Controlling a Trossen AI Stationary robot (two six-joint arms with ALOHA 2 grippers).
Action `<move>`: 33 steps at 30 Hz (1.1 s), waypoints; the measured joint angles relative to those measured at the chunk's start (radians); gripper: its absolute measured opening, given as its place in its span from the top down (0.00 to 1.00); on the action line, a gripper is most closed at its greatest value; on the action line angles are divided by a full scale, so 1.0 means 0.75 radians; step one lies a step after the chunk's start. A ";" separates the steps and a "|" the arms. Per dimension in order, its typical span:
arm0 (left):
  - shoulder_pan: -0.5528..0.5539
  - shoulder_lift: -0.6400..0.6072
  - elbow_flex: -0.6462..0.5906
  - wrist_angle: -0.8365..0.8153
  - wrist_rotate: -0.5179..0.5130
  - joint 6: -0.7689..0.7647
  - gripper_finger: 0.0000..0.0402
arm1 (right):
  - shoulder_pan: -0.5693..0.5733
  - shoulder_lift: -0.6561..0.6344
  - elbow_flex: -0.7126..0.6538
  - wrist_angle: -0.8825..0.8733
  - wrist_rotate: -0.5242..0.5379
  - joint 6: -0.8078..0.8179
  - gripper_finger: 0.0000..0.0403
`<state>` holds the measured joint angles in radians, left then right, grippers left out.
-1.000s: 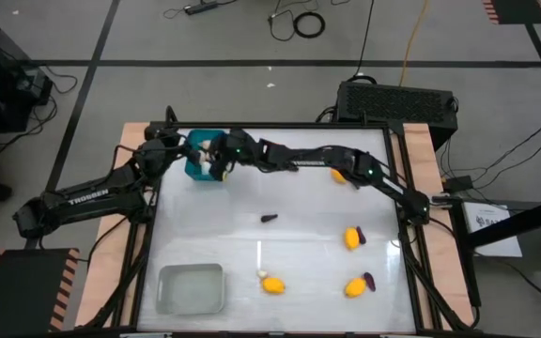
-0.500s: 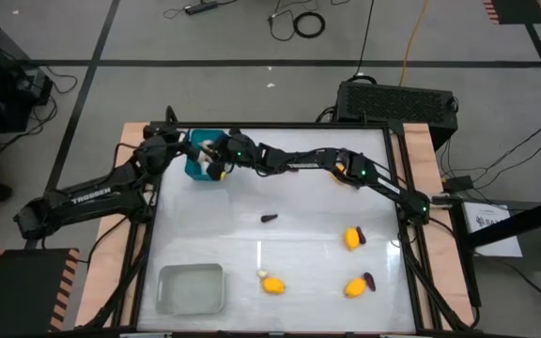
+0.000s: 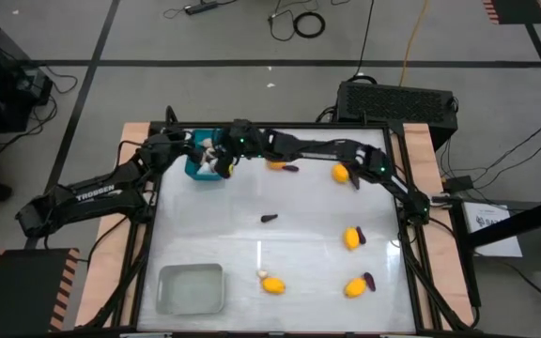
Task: Sort produce into baskets
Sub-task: Put the garlic into the blue bin
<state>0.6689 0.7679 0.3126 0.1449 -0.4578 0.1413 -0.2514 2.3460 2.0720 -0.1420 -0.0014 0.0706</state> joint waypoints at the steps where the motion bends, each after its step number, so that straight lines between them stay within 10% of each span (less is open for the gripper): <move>1: 0.000 0.003 0.000 0.009 0.061 0.001 0.49 | 0.003 -0.031 0.000 -0.095 -0.048 0.003 0.63; 11: -0.003 0.014 0.000 0.050 0.702 0.070 0.49 | 0.124 -0.247 -0.002 -0.907 -0.321 -0.045 0.63; 20: -0.003 0.014 0.000 0.066 0.715 0.064 0.49 | 0.316 -0.269 -0.002 -1.186 -0.314 0.128 0.63; 33: -0.005 0.014 0.000 0.065 0.716 0.028 0.49 | 0.532 -0.269 -0.002 -1.184 -0.163 0.956 0.63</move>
<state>0.6651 0.7784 0.3126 0.1940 0.0792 0.1623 0.1472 2.1445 2.0705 -1.0299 -0.1234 0.7879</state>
